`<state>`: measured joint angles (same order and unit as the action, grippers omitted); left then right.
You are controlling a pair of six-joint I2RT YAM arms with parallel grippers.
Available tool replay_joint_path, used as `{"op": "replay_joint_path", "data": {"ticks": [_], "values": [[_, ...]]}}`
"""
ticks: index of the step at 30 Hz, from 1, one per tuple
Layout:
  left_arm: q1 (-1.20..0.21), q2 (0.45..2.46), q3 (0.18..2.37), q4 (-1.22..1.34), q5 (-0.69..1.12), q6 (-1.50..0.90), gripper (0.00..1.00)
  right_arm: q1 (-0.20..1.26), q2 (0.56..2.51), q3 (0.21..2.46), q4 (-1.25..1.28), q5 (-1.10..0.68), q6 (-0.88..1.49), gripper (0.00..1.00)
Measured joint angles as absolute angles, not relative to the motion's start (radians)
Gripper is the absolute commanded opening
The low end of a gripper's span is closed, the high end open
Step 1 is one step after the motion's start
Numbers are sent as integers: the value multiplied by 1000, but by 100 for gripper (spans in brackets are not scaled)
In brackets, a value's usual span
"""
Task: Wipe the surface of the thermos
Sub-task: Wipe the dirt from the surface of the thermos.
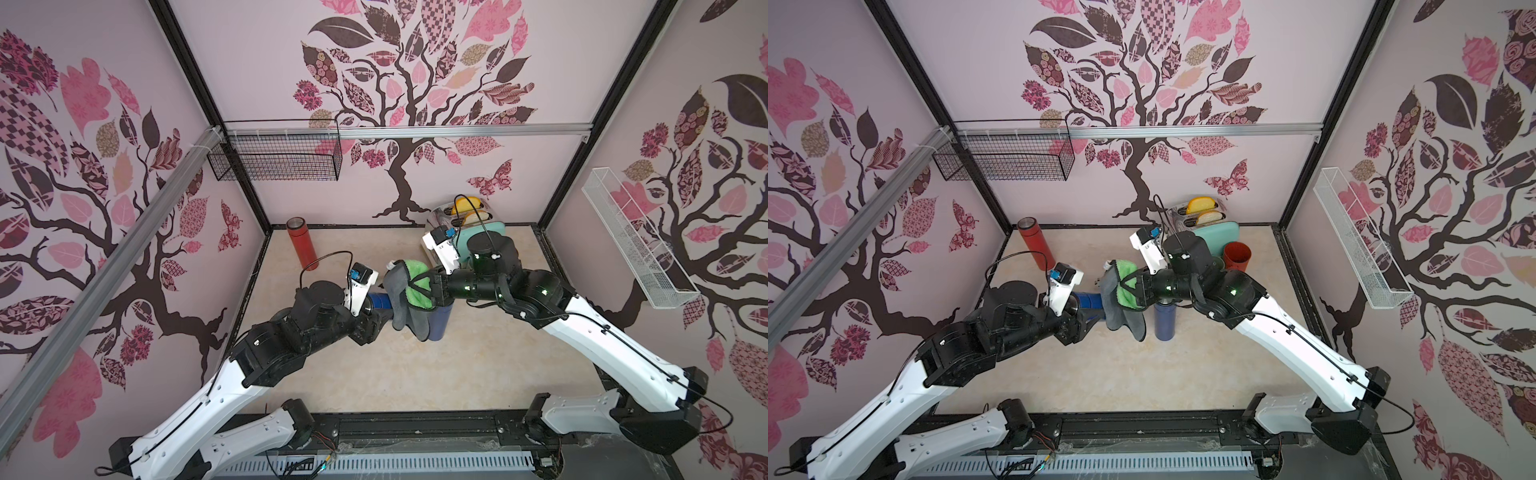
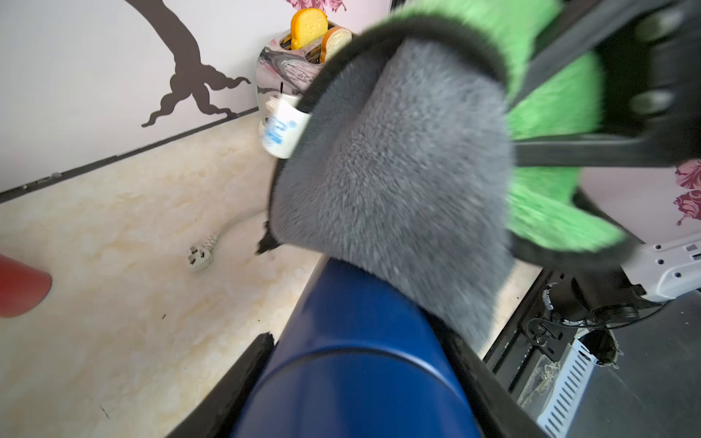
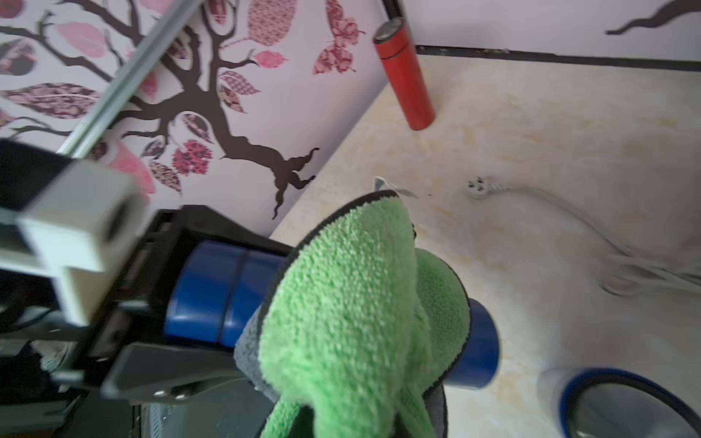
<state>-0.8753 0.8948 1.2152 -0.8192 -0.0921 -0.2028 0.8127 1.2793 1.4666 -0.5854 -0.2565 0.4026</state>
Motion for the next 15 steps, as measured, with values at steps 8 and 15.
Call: {"op": "replay_joint_path", "data": {"ticks": [8, 15], "values": [[-787, 936, 1336, -914, -52, -330, 0, 838, 1278, 1428, -627, -202, 384, 0], [-634, 1029, 1382, -937, 129, -519, 0, 1027, 1308, 1524, -570, -192, 387, 0]]}}
